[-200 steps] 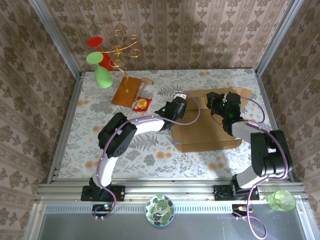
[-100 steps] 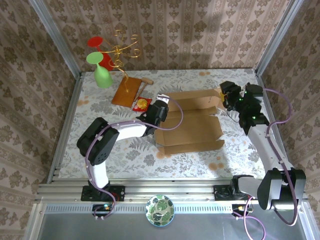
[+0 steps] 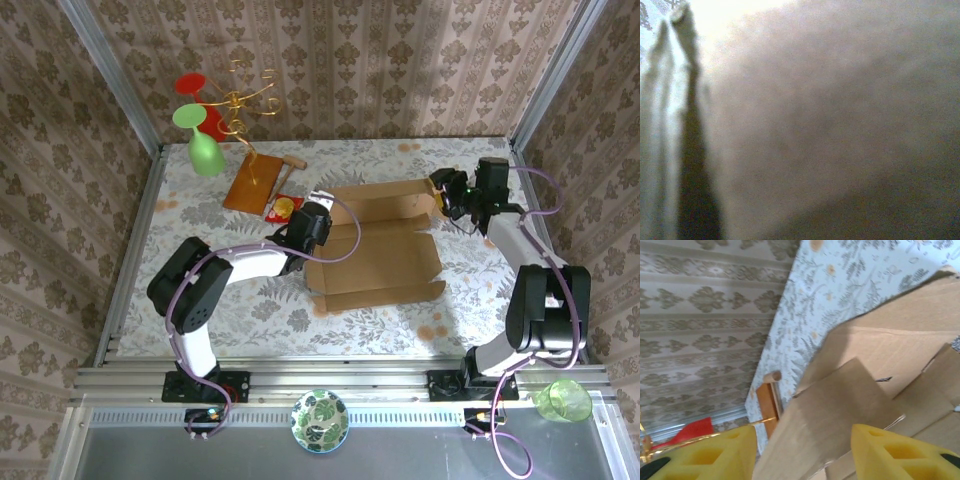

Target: Fold the paper box

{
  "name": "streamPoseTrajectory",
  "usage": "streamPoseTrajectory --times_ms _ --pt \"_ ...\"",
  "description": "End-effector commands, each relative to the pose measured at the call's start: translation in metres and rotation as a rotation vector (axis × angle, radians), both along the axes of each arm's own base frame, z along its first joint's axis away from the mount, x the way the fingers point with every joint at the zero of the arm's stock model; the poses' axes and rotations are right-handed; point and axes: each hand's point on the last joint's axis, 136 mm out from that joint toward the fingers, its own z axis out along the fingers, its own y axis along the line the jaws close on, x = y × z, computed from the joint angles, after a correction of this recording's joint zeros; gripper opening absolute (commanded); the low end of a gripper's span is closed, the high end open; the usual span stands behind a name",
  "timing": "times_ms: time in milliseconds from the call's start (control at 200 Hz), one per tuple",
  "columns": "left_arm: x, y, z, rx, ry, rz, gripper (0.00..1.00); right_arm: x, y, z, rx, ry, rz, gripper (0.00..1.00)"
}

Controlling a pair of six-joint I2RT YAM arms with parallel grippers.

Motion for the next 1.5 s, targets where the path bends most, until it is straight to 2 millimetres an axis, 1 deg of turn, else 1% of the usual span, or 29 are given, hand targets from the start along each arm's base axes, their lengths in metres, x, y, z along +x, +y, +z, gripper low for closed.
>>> streamPoseTrajectory --times_ms 0,135,305,345,415,480,530,640,715,730,790,810,820,830,880,945,1020,1055,1060,1065,1075,1100,1250,1360,1495 --pt "-0.004 0.003 -0.003 0.042 0.023 -0.026 0.00 0.011 0.013 0.014 -0.001 -0.045 0.076 0.57" --pt "-0.003 0.002 -0.003 0.032 0.027 -0.029 0.00 0.014 0.023 0.010 0.014 -0.046 0.099 0.58" --pt "-0.003 -0.002 -0.003 0.023 0.032 -0.043 0.00 0.014 0.038 0.011 0.049 -0.058 0.115 0.58" --pt "-0.002 -0.002 -0.003 0.020 0.035 -0.043 0.00 0.015 0.041 0.012 0.060 -0.062 0.114 0.55" --pt "-0.002 -0.003 -0.003 0.017 0.037 -0.045 0.00 0.016 0.042 0.014 0.067 -0.069 0.111 0.45" --pt "-0.001 -0.002 -0.003 0.012 0.040 -0.042 0.00 0.016 0.040 0.014 0.066 -0.065 0.107 0.42" --pt "-0.001 -0.001 -0.003 0.003 0.050 -0.036 0.00 0.015 0.038 0.014 0.058 -0.064 0.104 0.43" --pt "0.002 0.004 -0.003 -0.023 0.085 -0.020 0.00 0.007 0.026 0.016 0.021 -0.065 0.080 0.50" --pt "0.004 0.008 -0.003 -0.029 0.105 -0.002 0.00 -0.007 0.010 0.014 -0.022 -0.061 0.034 0.53" --pt "0.004 0.009 -0.002 -0.030 0.108 0.000 0.00 -0.011 0.007 0.009 -0.029 -0.051 0.021 0.53" --pt "0.005 0.010 -0.002 -0.034 0.117 0.005 0.00 -0.024 -0.008 0.009 -0.057 -0.065 -0.029 0.53" --pt "0.005 0.010 -0.001 -0.035 0.118 0.003 0.00 -0.029 -0.011 0.000 -0.061 -0.049 -0.041 0.53" --pt "0.006 0.010 -0.001 -0.035 0.117 0.003 0.00 -0.032 -0.014 0.006 -0.068 -0.066 -0.048 0.53" --pt "0.005 0.010 -0.001 -0.035 0.120 0.002 0.00 -0.035 -0.015 0.007 -0.072 -0.072 -0.053 0.53" --pt "0.005 0.010 -0.001 -0.035 0.123 0.002 0.00 -0.046 -0.021 -0.005 -0.088 -0.051 -0.069 0.51" --pt "0.006 0.011 0.000 -0.034 0.124 0.002 0.00 -0.054 -0.021 -0.023 -0.088 -0.021 -0.059 0.50" --pt "0.006 0.011 0.000 -0.033 0.129 0.000 0.00 -0.057 -0.017 -0.044 -0.089 0.010 -0.032 0.49" --pt "0.006 0.011 -0.001 -0.033 0.131 0.000 0.00 -0.056 -0.016 -0.050 -0.095 0.011 -0.024 0.49" --pt "0.006 0.010 0.000 -0.033 0.131 -0.001 0.00 -0.055 -0.015 -0.049 -0.096 0.008 -0.023 0.49" --pt "0.006 0.010 0.000 -0.034 0.131 -0.001 0.00 -0.055 -0.015 -0.055 -0.095 0.022 -0.022 0.49" --pt "0.006 0.010 0.000 -0.034 0.131 -0.003 0.00 -0.054 -0.015 -0.060 -0.096 0.030 -0.019 0.49" --pt "0.006 0.010 0.000 -0.034 0.132 -0.003 0.00 -0.052 -0.015 -0.066 -0.103 0.035 -0.012 0.49" --pt "0.007 0.010 -0.001 -0.029 0.135 -0.002 0.00 -0.035 -0.010 -0.088 -0.142 0.038 0.040 0.49" --pt "0.009 0.010 0.000 -0.032 0.134 0.001 0.00 -0.026 -0.011 -0.106 -0.164 0.062 0.056 0.50" --pt "0.011 0.009 0.000 -0.033 0.138 0.001 0.00 -0.015 -0.013 -0.119 -0.187 0.078 0.071 0.50"
